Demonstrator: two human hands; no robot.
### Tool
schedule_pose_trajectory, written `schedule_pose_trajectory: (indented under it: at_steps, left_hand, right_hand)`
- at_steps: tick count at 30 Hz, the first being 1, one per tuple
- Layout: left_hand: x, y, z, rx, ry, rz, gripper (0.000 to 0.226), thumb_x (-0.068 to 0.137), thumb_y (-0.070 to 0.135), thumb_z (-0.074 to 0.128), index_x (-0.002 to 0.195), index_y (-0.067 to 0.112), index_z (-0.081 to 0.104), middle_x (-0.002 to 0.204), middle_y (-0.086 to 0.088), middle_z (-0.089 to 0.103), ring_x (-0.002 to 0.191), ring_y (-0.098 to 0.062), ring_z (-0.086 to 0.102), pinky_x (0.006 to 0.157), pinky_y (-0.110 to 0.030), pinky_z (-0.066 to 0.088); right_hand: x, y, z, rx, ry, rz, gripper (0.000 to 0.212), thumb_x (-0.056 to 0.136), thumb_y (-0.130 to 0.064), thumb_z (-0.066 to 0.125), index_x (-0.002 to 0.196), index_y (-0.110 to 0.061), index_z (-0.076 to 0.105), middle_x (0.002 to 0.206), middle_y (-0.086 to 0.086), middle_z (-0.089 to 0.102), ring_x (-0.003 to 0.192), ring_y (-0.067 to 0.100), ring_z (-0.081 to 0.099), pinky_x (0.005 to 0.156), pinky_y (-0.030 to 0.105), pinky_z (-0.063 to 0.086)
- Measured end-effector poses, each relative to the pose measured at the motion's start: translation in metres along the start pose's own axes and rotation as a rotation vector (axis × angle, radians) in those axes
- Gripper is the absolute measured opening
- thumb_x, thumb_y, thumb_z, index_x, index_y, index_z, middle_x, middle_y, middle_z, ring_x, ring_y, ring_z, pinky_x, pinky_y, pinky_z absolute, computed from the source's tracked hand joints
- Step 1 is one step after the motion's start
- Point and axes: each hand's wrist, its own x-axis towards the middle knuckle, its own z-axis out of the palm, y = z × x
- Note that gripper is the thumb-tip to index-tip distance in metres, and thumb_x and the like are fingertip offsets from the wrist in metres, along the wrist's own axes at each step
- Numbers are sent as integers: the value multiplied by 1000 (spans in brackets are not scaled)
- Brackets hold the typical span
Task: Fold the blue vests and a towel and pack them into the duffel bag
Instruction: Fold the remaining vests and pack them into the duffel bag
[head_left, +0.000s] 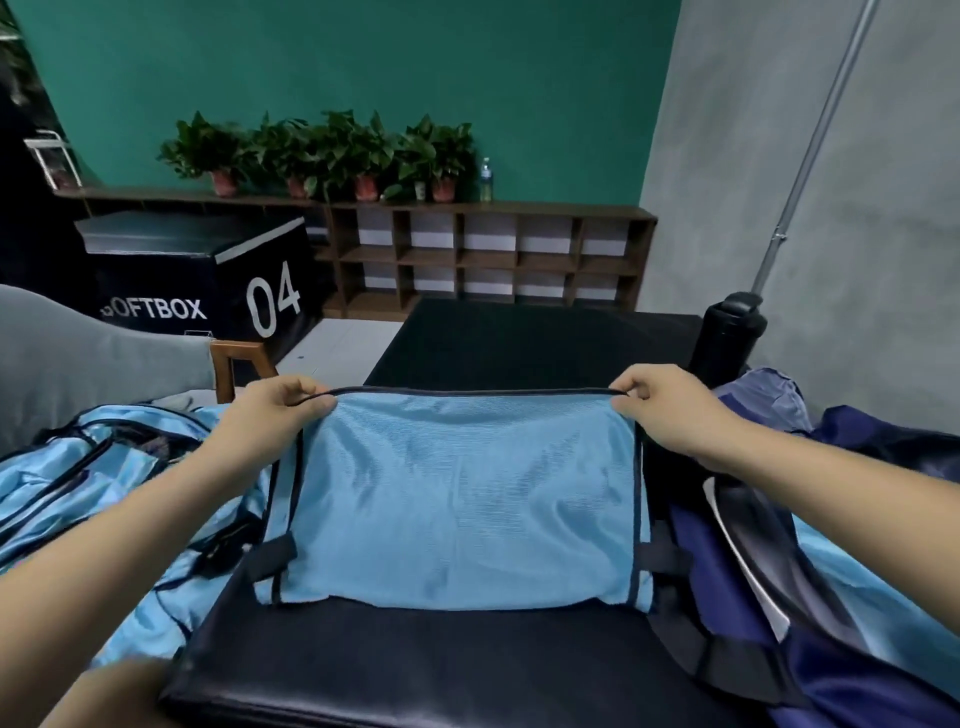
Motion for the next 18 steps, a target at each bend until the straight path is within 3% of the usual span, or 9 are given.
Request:
schedule_pose_trajectory:
  at_steps: [6,9,14,18]
  left_hand:
    - [79,-8,18,38,-9,-37,22,96,33,81,86,14,78,88,-10,79,81,-21,70,82,-38,53]
    - [108,-15,33,148,-13,-30,21,94,33,82,84,15,79,82,-2,79,85,-23,74,83,-41,58]
    - [137,-33,59,384,-52,13,16,93,29,82,82,20,76,83,4,76,86,-14,68,66,-24,46]
    - [153,-45,74,559,-75,65,16,94,33,80,82,27,72,86,4,69,82,-15,64,65,-28,42]
  right_hand:
    - [71,14,14,42,18,120,26,98,-16,67,84,5,62,80,4,63,70,17,51,63,32,43]
    - [97,26,24,-11,-4,147,22,99,-16,62,85,0,62,88,10,70,73,19,54,64,33,46]
    - [128,49,49,-268,-128,155,16,102,-8,52,95,0,63,111,21,71,83,25,55,71,36,44]
    - [144,62,66,-425,-167,134,17,101,-7,46,93,-18,56,109,10,66,94,29,64,83,41,56]
